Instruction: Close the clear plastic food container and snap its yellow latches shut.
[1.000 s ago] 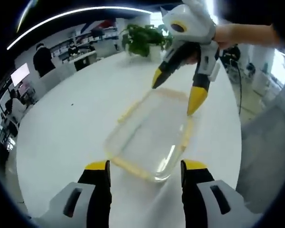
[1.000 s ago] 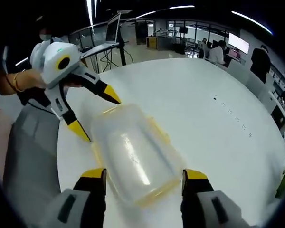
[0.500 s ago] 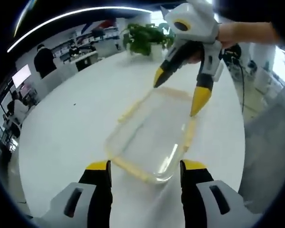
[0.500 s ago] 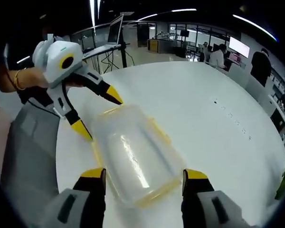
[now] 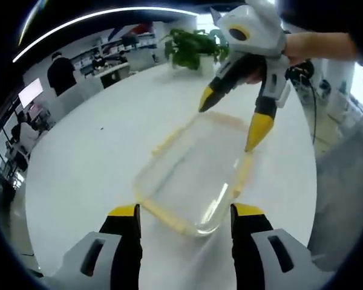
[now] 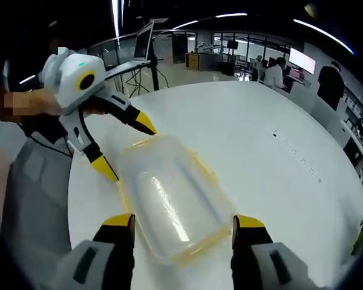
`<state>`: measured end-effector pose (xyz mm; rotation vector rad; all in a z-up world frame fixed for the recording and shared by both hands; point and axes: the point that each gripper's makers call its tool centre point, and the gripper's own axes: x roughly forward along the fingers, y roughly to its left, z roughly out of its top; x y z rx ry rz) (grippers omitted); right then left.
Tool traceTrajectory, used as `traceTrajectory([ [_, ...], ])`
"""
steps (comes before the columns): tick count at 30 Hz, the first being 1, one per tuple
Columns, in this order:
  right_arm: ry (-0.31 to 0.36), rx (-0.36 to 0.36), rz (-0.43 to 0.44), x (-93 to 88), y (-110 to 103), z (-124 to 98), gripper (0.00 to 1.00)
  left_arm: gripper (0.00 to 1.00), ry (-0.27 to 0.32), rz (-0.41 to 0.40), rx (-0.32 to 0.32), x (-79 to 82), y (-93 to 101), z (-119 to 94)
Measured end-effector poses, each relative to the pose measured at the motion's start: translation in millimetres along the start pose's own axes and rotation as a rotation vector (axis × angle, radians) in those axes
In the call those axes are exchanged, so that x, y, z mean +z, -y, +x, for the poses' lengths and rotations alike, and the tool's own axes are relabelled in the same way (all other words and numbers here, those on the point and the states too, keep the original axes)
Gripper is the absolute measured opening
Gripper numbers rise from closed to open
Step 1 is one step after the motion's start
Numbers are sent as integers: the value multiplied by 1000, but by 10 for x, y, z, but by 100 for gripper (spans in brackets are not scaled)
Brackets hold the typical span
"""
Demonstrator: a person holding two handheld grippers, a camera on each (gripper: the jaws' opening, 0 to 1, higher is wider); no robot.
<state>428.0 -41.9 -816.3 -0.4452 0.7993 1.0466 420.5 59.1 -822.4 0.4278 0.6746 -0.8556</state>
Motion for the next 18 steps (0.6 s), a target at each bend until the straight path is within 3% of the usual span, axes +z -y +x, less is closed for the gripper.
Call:
traceTrajectory([
  [18, 22, -14, 16, 206, 130, 167, 65, 59, -7, -12, 15, -12, -283, 47],
])
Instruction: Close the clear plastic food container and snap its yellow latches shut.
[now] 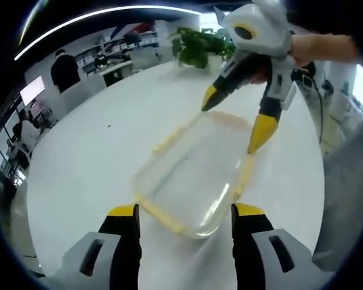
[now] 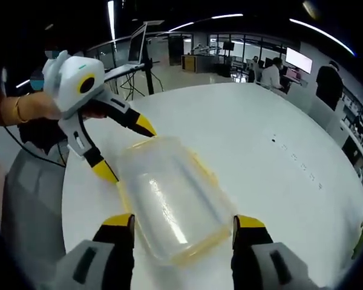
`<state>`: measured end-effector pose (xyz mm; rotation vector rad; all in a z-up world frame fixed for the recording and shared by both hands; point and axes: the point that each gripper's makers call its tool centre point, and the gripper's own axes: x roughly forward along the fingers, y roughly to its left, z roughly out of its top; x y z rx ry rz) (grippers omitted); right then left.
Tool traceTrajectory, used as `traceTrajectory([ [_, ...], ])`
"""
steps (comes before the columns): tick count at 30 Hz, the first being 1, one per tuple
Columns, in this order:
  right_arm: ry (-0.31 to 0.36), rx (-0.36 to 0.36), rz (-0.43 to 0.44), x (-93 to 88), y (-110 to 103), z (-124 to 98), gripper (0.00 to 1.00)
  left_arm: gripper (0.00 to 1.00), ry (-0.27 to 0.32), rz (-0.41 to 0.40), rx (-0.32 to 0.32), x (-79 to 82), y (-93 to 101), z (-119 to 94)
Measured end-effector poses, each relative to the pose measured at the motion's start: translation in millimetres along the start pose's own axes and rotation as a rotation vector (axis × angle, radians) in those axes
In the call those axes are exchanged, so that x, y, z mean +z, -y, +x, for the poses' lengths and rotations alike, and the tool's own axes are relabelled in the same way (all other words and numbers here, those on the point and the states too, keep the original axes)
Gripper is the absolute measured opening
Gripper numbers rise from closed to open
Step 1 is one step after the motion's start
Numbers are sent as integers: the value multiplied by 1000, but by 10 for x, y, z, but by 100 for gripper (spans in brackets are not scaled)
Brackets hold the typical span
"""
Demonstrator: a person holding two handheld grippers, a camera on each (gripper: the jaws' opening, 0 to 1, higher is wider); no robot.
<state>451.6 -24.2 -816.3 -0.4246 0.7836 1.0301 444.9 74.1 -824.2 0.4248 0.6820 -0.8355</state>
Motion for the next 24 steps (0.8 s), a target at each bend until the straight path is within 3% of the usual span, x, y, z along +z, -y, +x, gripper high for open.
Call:
traceTrajectory([
  [24, 22, -14, 15, 146, 119, 118, 65, 58, 4, -9, -5, 7, -220, 52],
])
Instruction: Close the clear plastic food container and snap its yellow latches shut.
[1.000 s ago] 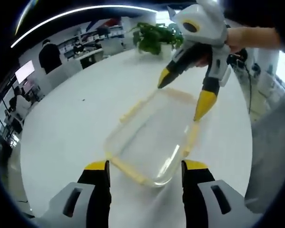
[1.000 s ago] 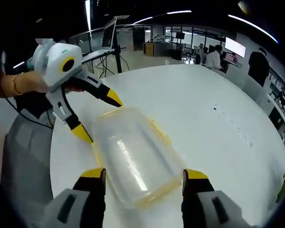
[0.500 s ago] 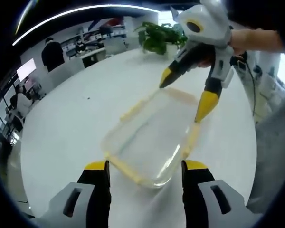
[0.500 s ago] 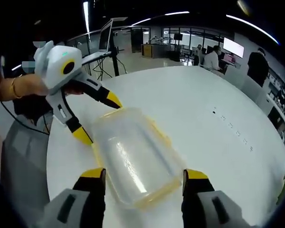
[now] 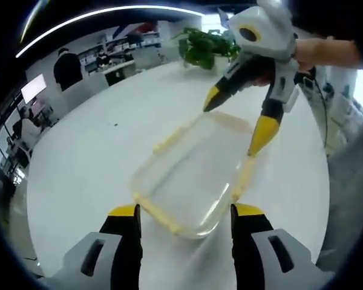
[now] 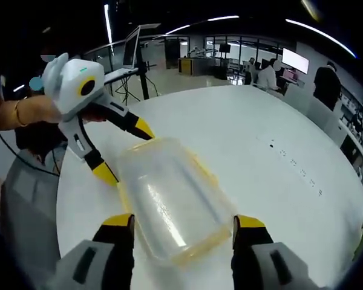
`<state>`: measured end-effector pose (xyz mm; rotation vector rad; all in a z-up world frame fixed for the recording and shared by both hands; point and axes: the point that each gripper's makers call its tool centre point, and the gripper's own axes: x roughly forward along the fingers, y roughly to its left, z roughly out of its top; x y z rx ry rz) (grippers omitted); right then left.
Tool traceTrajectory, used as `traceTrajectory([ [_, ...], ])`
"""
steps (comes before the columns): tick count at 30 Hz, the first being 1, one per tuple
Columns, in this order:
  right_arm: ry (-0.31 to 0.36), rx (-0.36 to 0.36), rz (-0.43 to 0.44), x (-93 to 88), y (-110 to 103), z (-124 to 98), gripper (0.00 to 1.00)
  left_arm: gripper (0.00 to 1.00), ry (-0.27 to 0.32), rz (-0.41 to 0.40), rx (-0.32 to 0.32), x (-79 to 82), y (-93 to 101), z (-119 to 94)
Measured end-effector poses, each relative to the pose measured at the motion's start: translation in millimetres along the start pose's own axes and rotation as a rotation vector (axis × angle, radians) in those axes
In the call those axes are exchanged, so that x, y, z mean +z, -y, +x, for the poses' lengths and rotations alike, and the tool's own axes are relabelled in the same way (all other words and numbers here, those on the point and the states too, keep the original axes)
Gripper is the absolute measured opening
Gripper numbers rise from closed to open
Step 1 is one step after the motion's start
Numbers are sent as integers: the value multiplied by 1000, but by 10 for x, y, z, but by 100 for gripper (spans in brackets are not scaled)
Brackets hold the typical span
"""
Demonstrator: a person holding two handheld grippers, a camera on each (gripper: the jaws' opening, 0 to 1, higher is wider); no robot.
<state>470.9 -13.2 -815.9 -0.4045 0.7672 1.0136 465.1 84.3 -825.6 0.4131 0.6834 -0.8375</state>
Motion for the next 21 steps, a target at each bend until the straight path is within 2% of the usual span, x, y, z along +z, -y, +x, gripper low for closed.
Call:
traceTrajectory([
  [6, 2, -6, 6, -1, 0, -1, 65, 55, -2, 15, 7, -11, 0, -15],
  [12, 2, -12, 17, -13, -8, -21, 65, 55, 12, -54, 20, -59, -36, -55],
  [14, 4, -14, 31, -27, -6, -37, 65, 55, 30, -73, 16, -44, -32, -80],
  [15, 11, -17, 42, -33, -2, -52, 65, 55, 65, -96, 31, 2, -48, -105],
  [21, 38, -24, 93, -47, -28, -146, 66, 55, 73, -119, 44, -21, -26, -202],
])
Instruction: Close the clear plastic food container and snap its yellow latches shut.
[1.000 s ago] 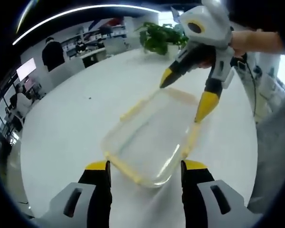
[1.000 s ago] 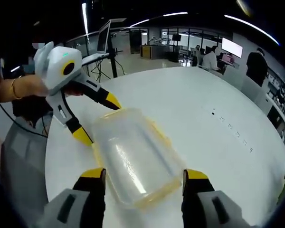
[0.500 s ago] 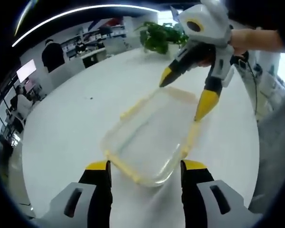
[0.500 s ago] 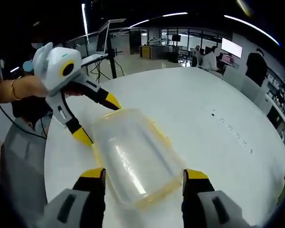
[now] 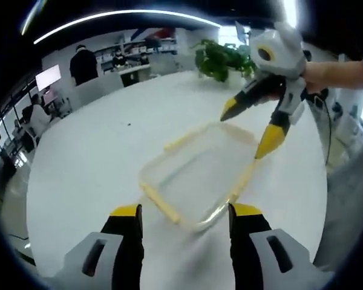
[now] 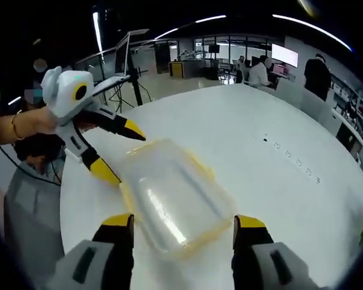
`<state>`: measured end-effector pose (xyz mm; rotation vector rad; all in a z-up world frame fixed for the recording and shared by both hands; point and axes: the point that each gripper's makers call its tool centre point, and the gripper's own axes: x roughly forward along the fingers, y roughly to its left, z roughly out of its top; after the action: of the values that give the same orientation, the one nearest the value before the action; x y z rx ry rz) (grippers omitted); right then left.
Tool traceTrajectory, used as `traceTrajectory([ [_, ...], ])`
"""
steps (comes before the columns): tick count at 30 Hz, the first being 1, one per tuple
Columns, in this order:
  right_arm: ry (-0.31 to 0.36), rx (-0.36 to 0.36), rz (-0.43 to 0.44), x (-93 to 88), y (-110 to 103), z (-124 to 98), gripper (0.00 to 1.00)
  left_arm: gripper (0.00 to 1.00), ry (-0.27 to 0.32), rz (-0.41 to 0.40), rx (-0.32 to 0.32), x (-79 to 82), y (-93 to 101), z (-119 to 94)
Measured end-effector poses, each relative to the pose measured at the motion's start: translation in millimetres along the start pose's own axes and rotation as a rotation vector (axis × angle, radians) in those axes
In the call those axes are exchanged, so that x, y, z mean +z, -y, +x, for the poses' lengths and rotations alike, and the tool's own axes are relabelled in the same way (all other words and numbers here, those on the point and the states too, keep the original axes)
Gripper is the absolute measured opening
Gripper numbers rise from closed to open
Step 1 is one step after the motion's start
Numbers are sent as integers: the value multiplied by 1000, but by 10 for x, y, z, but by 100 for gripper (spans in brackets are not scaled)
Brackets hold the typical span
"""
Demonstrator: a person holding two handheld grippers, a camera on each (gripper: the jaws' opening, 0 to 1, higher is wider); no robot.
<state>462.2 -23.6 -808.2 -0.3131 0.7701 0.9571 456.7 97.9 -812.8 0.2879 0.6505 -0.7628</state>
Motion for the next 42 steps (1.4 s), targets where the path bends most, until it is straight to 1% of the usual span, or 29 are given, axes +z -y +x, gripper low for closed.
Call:
traceTrajectory([
  [2, 7, -5, 3, 5, -16, -41, 65, 57, 3, -19, -11, -13, 38, -34],
  [7, 17, -17, 11, 11, -45, -123, 65, 57, 20, -36, -1, -23, 68, -138],
  [14, 51, -48, 27, 16, -70, -222, 65, 58, 77, -79, 19, 23, 84, -322],
  [17, 69, -51, 35, 29, -128, -275, 66, 59, 108, -104, 31, 51, 89, -406],
  [19, 78, -57, 39, 28, -159, -310, 66, 59, 122, -127, 61, 49, 66, -465],
  [20, 79, -61, 42, 23, -169, -322, 66, 60, 139, -132, 77, 58, 57, -502],
  [23, 81, -70, 50, -6, -206, -363, 66, 62, 163, -167, 80, 51, 83, -583],
  [28, 100, -77, 67, -34, -313, -456, 66, 63, 173, -174, 87, 5, 149, -704],
  [30, 126, -85, 70, -10, -353, -502, 66, 63, 175, -180, 90, -12, 178, -762],
  [32, 137, -86, 80, -22, -400, -545, 66, 63, 183, -182, 98, -19, 199, -829],
  [37, 172, -100, 109, -69, -491, -656, 66, 63, 208, -196, 114, -23, 254, -993],
  [42, 200, -102, 142, -157, -614, -777, 66, 63, 256, -219, 135, 2, 325, -1190],
])
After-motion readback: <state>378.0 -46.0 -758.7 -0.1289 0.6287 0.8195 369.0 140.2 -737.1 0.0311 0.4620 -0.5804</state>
